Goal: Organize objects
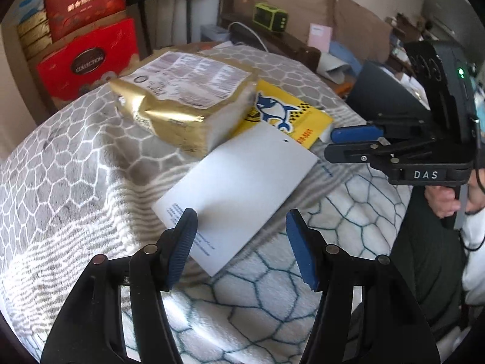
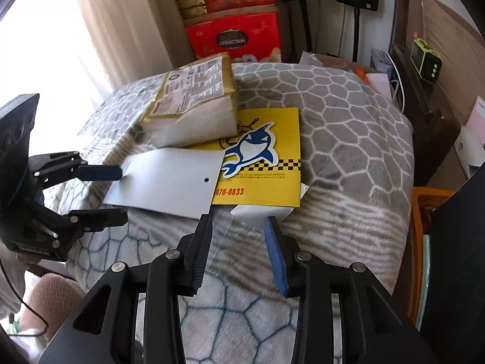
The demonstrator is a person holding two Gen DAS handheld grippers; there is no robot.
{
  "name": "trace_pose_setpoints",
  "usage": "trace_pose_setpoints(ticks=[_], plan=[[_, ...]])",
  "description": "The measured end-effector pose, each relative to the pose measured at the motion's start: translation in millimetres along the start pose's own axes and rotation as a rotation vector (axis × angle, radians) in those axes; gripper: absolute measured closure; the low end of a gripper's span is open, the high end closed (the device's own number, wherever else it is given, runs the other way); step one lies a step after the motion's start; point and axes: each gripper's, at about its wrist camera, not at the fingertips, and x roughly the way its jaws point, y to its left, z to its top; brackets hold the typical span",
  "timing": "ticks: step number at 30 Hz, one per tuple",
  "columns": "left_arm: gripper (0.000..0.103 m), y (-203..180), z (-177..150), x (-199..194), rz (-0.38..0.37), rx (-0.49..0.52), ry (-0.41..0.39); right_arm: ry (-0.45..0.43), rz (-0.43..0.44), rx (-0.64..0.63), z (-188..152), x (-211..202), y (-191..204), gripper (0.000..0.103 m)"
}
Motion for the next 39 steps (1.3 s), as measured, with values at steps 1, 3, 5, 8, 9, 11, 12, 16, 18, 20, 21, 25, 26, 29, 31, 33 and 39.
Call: trace_pose_setpoints(ticks=[1, 3, 5, 8, 9, 11, 12, 16, 18, 20, 21, 25, 26, 29, 31, 33, 39], plan=[[0.045, 2, 0, 1, -0.001, -0.008, 0.0, -0.006, -0.007, -0.02, 1, 0, 4, 0.056], [0.044, 3, 0, 1, 0.007, -0.008, -0.004, -0.014, -0.035, -0.075, 4, 2, 13, 0.051], [0.044, 2, 0, 1, 0.021, -0.003, -0.005, 0.008, -0.085, -0.109, 6, 7, 18, 0.051], [0.044, 0, 2, 2, 0.043, -0.01, 0.0, 0.036, -0.078, -0.144, -3, 1, 27, 0.052], [0.044, -1, 1, 2, 0.043, -0.014, 0.0, 0.035, -0.062, -0.155, -8, -3, 31, 0.052], [0.044, -3, 2, 2, 0.035, -0.021, -0.005, 0.039, -0.022, -0.156, -16, -5, 34, 0.055], [0.044, -5, 3, 3, 0.043, -0.024, -0.004, 0.039, 0.004, -0.148, -17, -4, 34, 0.064], [0.051, -18, 2, 4, 0.091, -0.011, 0.006, 0.023, 0.054, -0.104, -13, 0, 22, 0.099], [0.068, -22, -1, -2, 0.068, -0.02, 0.005, -0.004, 0.051, -0.085, -8, -5, 17, 0.099], [0.073, -23, -6, -7, 0.028, -0.032, -0.001, -0.012, 0.058, -0.099, -2, -6, 21, 0.099], [0.078, -24, -9, -7, 0.017, -0.037, 0.002, -0.001, 0.058, -0.116, 0, -4, 24, 0.099], [0.082, -32, -11, -1, 0.02, -0.006, 0.034, 0.046, 0.06, -0.158, 3, 15, 35, 0.099], [0.082, -34, -10, 0, 0.029, 0.002, 0.033, 0.05, 0.083, -0.149, 3, 15, 36, 0.099], [0.082, -32, -8, 2, 0.049, 0.017, 0.034, 0.042, 0.067, -0.157, 1, 11, 36, 0.097], [0.082, -28, -5, -1, 0.064, 0.011, 0.032, 0.029, 0.038, -0.142, 2, 8, 30, 0.096], [0.08, -23, -4, -4, 0.082, 0.005, 0.032, 0.008, 0.026, -0.089, 7, 7, 18, 0.093], [0.061, -9, -11, -23, 0.132, 0.01, 0.013, 0.058, 0.041, -0.106, 26, 25, 18, 0.093]])
